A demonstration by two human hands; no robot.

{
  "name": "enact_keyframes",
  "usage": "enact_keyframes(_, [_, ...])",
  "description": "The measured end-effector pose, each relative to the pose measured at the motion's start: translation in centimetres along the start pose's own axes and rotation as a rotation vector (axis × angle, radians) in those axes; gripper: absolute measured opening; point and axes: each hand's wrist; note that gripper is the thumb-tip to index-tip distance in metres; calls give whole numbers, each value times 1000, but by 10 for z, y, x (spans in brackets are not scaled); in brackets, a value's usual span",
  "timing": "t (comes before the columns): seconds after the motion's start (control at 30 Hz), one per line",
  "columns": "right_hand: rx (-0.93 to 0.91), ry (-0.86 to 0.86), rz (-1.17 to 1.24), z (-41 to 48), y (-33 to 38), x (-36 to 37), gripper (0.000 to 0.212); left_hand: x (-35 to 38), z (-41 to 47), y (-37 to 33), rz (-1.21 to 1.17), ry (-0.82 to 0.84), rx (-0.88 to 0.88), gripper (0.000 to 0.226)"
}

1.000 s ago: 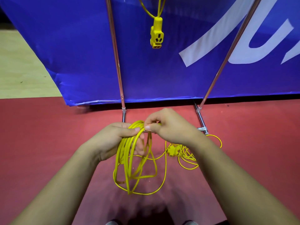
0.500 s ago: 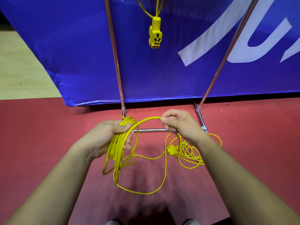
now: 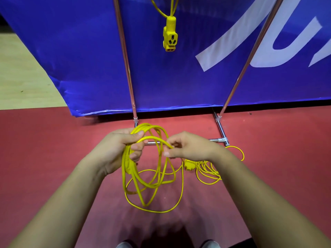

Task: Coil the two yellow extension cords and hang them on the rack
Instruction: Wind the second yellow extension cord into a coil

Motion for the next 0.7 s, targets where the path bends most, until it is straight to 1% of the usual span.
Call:
enact_keyframes(0.03, [52,8,-8,0,-14,-2,26,-2,0,-1,-20,-11,11,12])
enact_keyframes(0.1, [113,-76,88,-2,-35,-6,12,-8,-1,-3,1,-28,9,12])
enact_keyframes(0.2, [67,-246,238,-6,-38,-15,12,-13,-3,-2,142,-16,-61,16])
enact_keyframes(0.3, [23,-331,233,-6,-20,-21,3,-15,-5,-1,181,-13,-149,17])
enact_keyframes(0.37, [-12,-313,140,-5,-6,-19,3,-15,-5,1,174,-8,-172,20])
enact_keyframes(0.5, [-92,-189,19,-2,28,1,4,-8,-4,9,209,71,-195,22])
enact_keyframes(0.57, [-162,-160,-74,2,40,15,5,-3,-3,11,226,92,-175,19])
enact_keyframes(0.6, [-180,-169,-81,3,42,18,9,-2,-2,11,210,80,-148,17])
enact_keyframes(0.67, [-141,-195,-13,4,35,13,16,-4,-1,7,128,32,-95,14])
enact_keyframes(0.7, [-96,-183,-7,4,25,8,16,-6,0,4,78,12,-79,13])
Point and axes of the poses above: each hand's wrist, its own z-axis towards the middle knuckle, its own x-axis out of the palm, y = z × x, and after that the axes turned 1 degree about z, right-handed
